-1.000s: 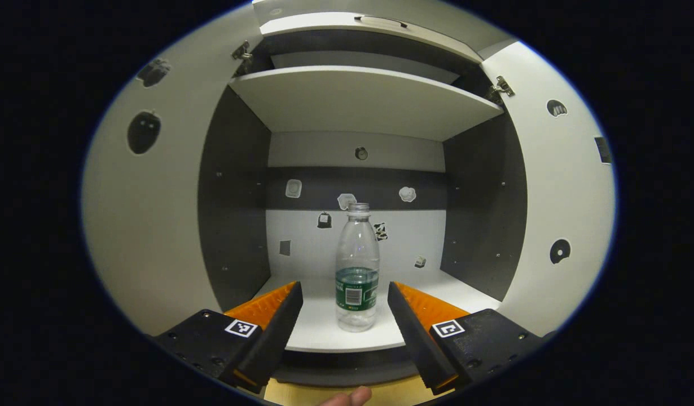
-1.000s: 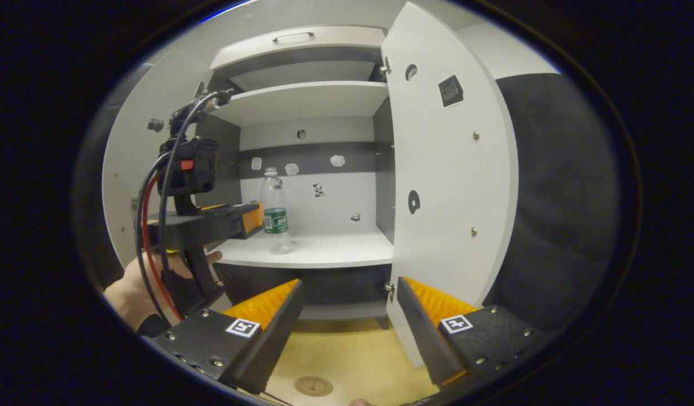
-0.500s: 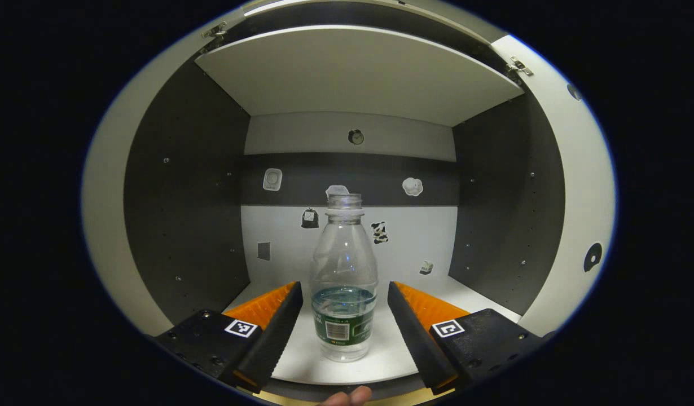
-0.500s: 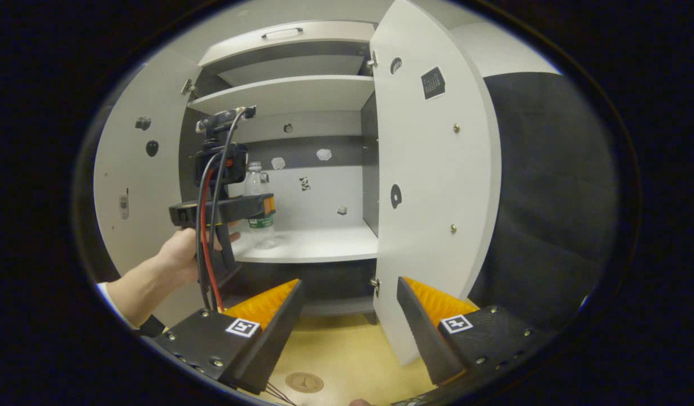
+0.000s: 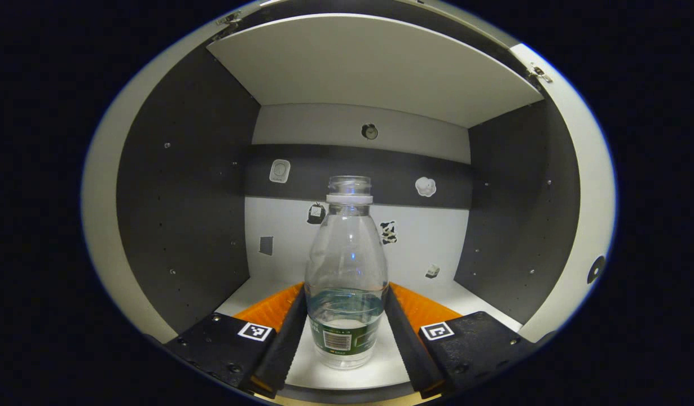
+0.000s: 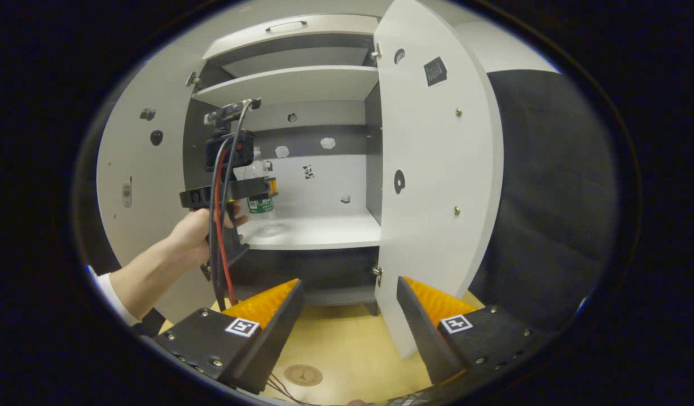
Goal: Grasp the bottle in the cabinet with the left hand and place it on the coaster, then close the right door with the right hand and the left door with the left hand.
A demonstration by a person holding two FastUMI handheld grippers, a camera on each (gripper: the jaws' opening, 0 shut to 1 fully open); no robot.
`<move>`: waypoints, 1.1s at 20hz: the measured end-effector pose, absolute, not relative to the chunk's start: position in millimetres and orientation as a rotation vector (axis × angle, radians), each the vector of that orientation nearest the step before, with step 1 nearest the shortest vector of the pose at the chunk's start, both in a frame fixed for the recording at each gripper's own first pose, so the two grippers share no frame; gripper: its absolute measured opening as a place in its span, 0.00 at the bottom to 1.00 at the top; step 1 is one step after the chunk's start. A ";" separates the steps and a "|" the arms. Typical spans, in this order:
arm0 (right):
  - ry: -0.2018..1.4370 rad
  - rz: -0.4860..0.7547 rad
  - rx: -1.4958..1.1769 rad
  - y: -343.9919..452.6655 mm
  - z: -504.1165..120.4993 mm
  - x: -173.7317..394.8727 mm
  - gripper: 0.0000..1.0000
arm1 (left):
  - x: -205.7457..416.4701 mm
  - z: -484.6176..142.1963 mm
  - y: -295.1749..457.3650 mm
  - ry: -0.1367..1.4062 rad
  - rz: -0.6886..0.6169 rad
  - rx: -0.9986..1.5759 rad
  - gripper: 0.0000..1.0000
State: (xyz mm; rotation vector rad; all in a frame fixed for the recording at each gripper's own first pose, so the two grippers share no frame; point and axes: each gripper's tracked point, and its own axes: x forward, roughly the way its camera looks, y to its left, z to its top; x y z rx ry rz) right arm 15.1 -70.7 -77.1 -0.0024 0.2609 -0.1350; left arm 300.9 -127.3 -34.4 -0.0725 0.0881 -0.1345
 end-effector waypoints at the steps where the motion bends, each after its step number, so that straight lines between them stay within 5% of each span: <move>1: 0.259 -0.135 0.010 -71.5 -78.0 13.4 1.00 | 292.4 -29.2 -125.2 0.079 -0.137 -0.075 0.81; 11: 0.294 -0.099 0.083 -69.6 -102.2 -20.0 1.00 | 165.5 -38.5 -120.2 0.030 -0.178 -0.062 0.80; 22: 0.399 -0.152 0.156 -109.0 -151.2 -61.5 1.00 | 32.5 -172.0 -167.0 0.085 -0.308 0.040 0.81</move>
